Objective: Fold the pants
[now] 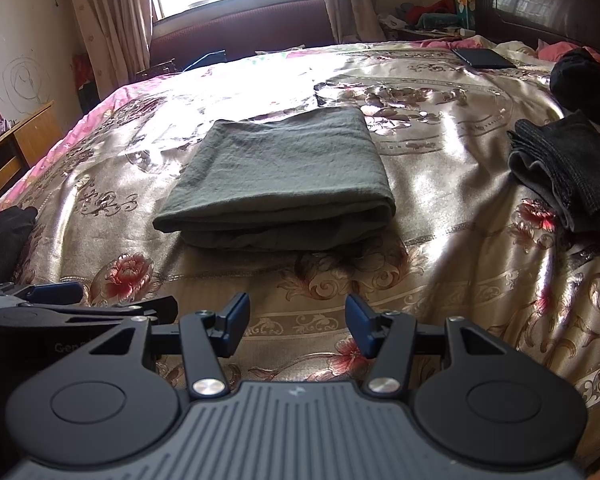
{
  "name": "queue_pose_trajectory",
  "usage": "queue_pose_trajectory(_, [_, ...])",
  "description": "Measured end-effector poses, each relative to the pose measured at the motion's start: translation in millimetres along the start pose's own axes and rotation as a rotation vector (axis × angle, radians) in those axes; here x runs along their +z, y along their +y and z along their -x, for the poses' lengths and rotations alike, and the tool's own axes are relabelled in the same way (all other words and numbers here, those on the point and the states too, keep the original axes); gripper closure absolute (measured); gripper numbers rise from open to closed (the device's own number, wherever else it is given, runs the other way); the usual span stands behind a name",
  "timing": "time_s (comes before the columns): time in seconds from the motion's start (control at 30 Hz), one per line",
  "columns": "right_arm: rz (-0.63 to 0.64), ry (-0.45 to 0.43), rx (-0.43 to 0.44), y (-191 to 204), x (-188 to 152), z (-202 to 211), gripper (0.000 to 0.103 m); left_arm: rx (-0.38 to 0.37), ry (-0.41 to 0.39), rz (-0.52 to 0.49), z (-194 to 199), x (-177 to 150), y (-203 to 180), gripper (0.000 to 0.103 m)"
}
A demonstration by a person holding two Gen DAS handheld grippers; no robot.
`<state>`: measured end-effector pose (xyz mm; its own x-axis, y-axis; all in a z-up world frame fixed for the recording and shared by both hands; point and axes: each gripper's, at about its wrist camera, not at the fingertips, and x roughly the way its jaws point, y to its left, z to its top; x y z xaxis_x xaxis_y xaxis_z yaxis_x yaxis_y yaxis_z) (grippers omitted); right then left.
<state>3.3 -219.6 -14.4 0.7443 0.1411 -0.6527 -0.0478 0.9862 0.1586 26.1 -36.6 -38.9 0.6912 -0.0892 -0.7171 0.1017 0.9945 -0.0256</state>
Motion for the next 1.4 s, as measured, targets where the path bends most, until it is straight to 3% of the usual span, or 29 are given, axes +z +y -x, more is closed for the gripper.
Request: queue_pose_trajectory(1.4, [0.0,0.007,0.003,-1.4,2.0,-1.1,0.049,-0.004,0.01,0.005,-1.6,-0.8,0.9,0.0])
